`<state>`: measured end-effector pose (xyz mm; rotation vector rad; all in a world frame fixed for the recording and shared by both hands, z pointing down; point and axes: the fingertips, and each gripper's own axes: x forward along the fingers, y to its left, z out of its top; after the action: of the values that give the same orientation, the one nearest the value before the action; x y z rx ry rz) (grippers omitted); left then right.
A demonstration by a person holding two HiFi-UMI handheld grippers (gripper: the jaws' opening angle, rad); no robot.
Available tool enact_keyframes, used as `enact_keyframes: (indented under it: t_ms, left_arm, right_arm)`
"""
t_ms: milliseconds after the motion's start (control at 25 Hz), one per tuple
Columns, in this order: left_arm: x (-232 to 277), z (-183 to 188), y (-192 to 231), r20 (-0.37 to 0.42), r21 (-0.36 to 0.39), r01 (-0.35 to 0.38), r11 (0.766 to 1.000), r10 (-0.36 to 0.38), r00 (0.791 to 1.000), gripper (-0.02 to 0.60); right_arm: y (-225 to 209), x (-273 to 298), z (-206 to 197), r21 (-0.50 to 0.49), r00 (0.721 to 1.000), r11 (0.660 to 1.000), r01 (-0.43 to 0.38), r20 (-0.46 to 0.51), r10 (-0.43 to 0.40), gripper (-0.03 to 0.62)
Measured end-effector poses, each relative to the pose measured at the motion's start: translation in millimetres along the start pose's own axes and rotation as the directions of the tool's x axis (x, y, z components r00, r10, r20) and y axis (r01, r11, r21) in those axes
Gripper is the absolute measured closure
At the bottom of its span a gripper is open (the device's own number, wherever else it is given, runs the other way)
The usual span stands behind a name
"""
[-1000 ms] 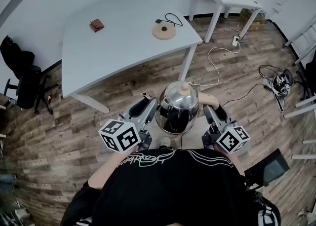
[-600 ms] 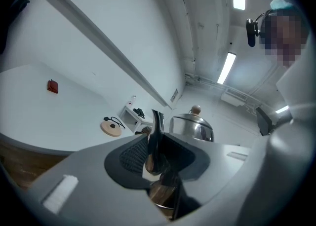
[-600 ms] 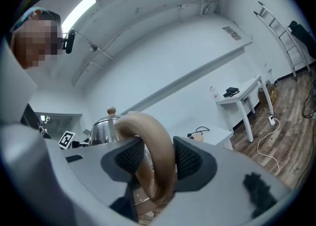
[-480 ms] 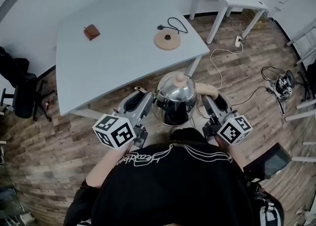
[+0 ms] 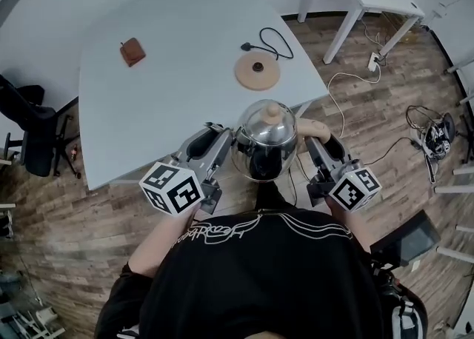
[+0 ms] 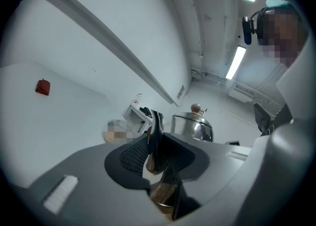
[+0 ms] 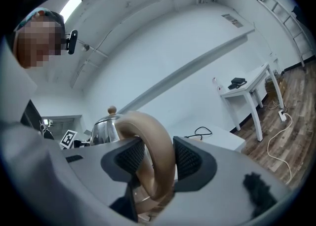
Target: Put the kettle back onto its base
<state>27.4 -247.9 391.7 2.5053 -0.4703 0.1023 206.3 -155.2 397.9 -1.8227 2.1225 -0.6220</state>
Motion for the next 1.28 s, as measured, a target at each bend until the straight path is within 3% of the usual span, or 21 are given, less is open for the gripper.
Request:
enact_keyframes:
  t_ms: [80, 320, 680, 920, 1280]
  left_arm:
    - [26.3, 11.5, 18.3, -0.001, 0.002, -0.001, 1.000, 0.001, 1.000, 0.479]
    - [35.5, 1.9, 27.9, 0.009, 0.087, -0.018, 0.996, 0.017, 1.000, 0.479]
    - [132.0, 49.2, 98.6, -0.007, 0.147, -0.038, 0.988, 0.040, 0.999, 0.477]
    - [153.4, 49.8, 131.3, 0.002, 0.168, -0.087, 0.982, 0.088, 0.996, 0.476]
    - [165.0, 43.4, 151.3, 0.053, 0.213, -0.076, 0.974, 0.066, 0.996, 0.474]
  right_arm:
    - [-20.7, 26.4, 9.1, -0.005, 1.000, 1.000, -0.012, -0.021, 0.012, 0.414]
    - [-33.7, 35.6, 0.7, -0.060, 0.997, 0.995, -0.073, -0.030, 0.072, 0.414]
    - [-105.3, 137.4, 29.4, -0.077, 0.981, 0.986, -0.147, -0.136, 0.135, 0.414]
    - [-123.4, 171.1, 24.9, -0.142, 0.967, 0.970, -0.195, -0.192, 0.166, 0.414]
    - [-144.1, 197.4, 15.7, -0.180, 0.968, 0.966, -0.184, -0.205, 0.146, 0.414]
